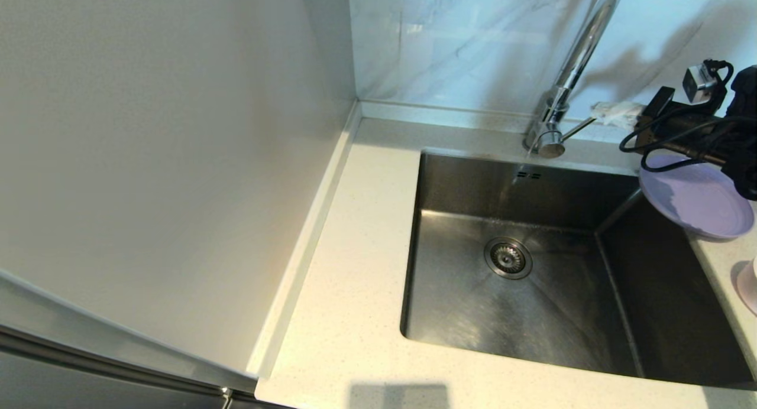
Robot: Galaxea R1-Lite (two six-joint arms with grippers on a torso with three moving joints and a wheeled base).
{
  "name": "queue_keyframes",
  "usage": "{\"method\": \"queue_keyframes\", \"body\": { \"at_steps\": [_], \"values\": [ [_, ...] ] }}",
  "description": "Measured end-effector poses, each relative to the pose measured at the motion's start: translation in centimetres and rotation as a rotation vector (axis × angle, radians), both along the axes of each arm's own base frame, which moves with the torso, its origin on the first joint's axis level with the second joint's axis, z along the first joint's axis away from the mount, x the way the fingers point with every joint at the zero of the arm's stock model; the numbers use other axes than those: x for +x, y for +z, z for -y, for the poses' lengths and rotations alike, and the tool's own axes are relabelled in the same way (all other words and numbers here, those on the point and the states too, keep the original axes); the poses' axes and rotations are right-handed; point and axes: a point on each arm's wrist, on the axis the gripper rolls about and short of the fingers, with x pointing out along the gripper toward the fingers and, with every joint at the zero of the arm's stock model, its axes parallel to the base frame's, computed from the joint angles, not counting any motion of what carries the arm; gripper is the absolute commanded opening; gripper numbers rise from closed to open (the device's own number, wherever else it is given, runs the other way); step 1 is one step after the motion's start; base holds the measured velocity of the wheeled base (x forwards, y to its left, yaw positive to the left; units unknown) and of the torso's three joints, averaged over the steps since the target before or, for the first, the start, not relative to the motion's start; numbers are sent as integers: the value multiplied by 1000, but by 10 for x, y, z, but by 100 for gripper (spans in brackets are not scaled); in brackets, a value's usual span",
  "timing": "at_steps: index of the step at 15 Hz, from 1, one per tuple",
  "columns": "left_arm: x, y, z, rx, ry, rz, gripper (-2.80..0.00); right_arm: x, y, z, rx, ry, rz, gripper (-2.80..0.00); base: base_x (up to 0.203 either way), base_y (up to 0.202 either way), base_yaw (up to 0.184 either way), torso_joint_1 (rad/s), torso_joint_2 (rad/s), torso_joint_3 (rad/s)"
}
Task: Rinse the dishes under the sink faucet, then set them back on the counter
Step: Turn on the faucet, then pick up the bowl
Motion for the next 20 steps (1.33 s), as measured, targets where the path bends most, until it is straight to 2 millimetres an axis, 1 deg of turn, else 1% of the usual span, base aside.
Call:
{"method": "queue_keyframes", "body": {
  "at_steps": [7, 10, 12, 14, 17, 18, 20],
  "values": [
    [0, 0, 0, 0, 0, 0, -280, -10, -8, -1, -34, -6, -16, -280, 0, 0, 0, 0, 0, 0],
    [0, 0, 0, 0, 0, 0, -280, -14, -3, -1, -35, -7, -12, -280, 0, 0, 0, 0, 0, 0],
    [0, 0, 0, 0, 0, 0, -280, -21, 2, 2, -31, -16, -28, -280, 0, 0, 0, 0, 0, 0],
    [0, 0, 0, 0, 0, 0, -280, -35, 12, 6, -18, -31, -75, -280, 0, 0, 0, 0, 0, 0],
    [0, 0, 0, 0, 0, 0, -280, -70, 31, 13, -51, -75, -125, -280, 0, 0, 0, 0, 0, 0],
    [0, 0, 0, 0, 0, 0, -280, -84, 34, 15, -85, -92, -135, -280, 0, 0, 0, 0, 0, 0],
    [0, 0, 0, 0, 0, 0, -280, -110, 32, 16, -130, -122, -150, -280, 0, 0, 0, 0, 0, 0]
  ]
}}
